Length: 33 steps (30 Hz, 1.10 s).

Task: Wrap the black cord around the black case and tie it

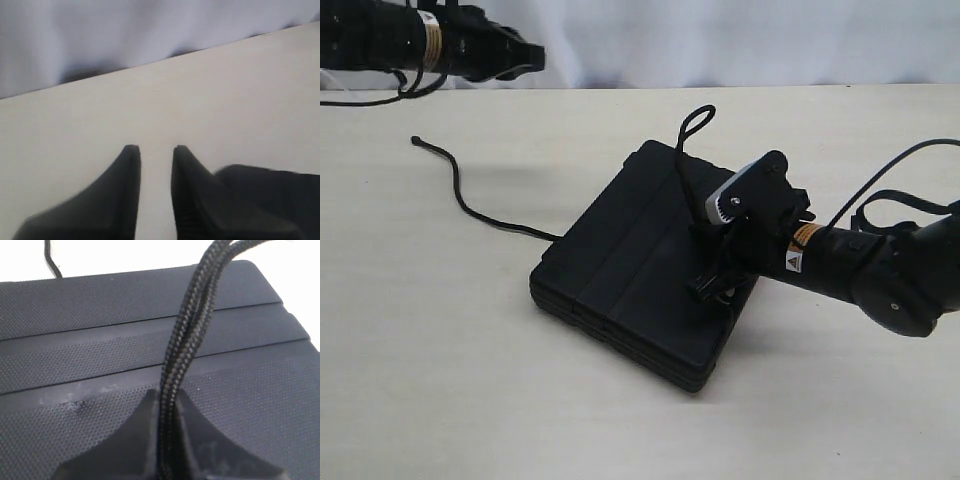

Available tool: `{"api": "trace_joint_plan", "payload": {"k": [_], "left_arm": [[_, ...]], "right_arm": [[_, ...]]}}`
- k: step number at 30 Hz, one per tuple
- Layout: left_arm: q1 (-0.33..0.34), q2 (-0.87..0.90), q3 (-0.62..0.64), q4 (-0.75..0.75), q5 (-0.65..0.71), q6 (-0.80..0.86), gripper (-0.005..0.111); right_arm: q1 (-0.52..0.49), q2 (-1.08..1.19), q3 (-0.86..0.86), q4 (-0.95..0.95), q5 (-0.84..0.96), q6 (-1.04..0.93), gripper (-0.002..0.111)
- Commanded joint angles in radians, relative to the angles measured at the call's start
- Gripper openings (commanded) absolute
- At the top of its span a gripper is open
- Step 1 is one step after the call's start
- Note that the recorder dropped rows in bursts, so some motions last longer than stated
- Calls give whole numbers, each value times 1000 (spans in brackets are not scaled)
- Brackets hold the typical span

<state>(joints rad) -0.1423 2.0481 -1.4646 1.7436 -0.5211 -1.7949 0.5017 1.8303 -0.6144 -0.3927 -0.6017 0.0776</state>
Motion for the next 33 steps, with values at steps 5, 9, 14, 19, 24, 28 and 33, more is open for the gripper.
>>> {"api": "trace_joint_plan", "payload": {"k": [5, 9, 14, 19, 24, 28, 33], "left_arm": [[3, 54, -149, 1, -420, -160, 14], [3, 54, -156, 1, -341, 45, 14], [-3, 23, -164, 1, 61, 218, 14], [-44, 29, -164, 1, 816, 320, 14], [-44, 89, -213, -376, 1034, 942, 14], [-5, 167, -376, -1345, 1234, 1808, 14], [58, 259, -524, -1918, 1558, 2059, 15]], "right_arm": [[0, 3, -3, -12, 1, 5, 4], [0, 3, -3, -12, 1, 5, 4], [0, 3, -3, -12, 3, 5, 4], [0, 3, -3, -12, 3, 5, 4], [0, 3, -3, -12, -5, 5, 4], [0, 3, -3, -12, -3, 5, 4], [0, 3, -3, -12, -1, 17, 4]]}}
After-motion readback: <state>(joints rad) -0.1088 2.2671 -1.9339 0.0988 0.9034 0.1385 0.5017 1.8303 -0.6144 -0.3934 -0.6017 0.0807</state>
